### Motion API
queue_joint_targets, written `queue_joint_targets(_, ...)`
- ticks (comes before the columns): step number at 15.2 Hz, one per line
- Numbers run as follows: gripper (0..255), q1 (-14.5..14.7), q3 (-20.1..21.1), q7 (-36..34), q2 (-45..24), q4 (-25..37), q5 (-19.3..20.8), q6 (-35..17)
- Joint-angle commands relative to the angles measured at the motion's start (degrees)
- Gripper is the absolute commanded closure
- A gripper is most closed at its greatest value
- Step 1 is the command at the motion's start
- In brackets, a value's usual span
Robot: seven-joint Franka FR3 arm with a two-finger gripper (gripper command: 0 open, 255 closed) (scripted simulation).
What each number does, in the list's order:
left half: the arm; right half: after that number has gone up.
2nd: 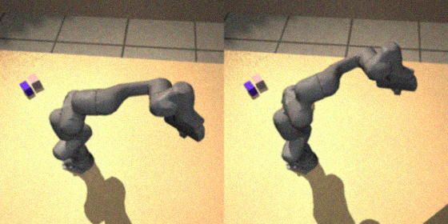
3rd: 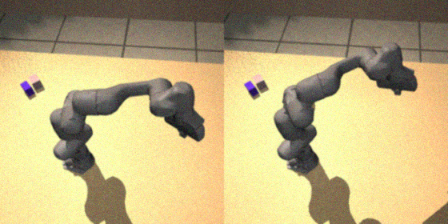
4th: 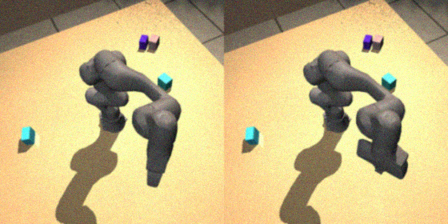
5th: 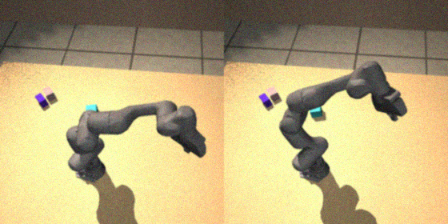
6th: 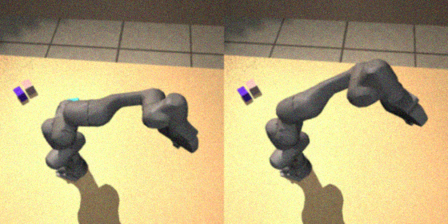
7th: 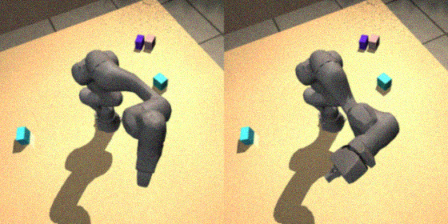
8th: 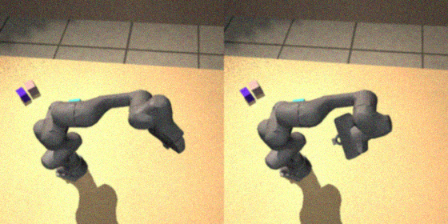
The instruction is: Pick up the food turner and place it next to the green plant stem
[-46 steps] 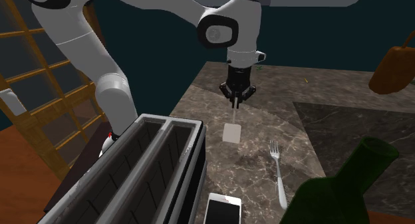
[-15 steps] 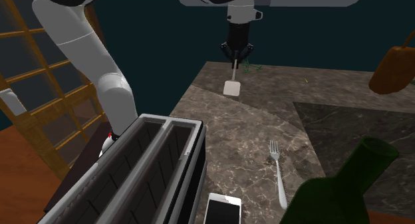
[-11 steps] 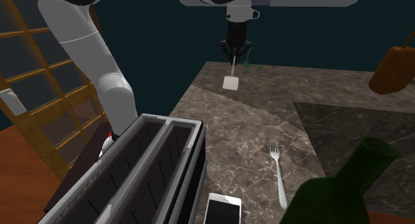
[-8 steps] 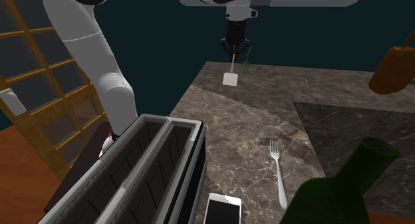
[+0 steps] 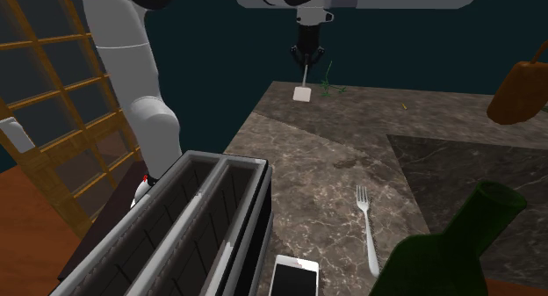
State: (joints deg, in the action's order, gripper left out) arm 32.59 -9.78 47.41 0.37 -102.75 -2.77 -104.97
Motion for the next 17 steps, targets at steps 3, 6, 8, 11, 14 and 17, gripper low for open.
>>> queue_joint_targets(3,255,2.05,1.98,-4.08,-5.66,7.21,-0.64,1.43)
queue_joint_targets(6,255,3.46,3.19,-6.82,-10.49,13.53,-0.93,2.81)
queue_joint_targets(8,255,4.39,3.9,-8.58,-14.03,18.37,-1.07,4.04)
queue_joint_targets(11,255,5.74,4.84,-11.15,-19.98,26.88,-1.18,6.5)
queue_joint_targets(14,255,7.02,5.61,-13.63,-27.15,37.73,-1.25,10.09)
queue_joint_targets(17,255,7.74,6.0,-14.98,-31.84,44.4,-1.27,12.0)
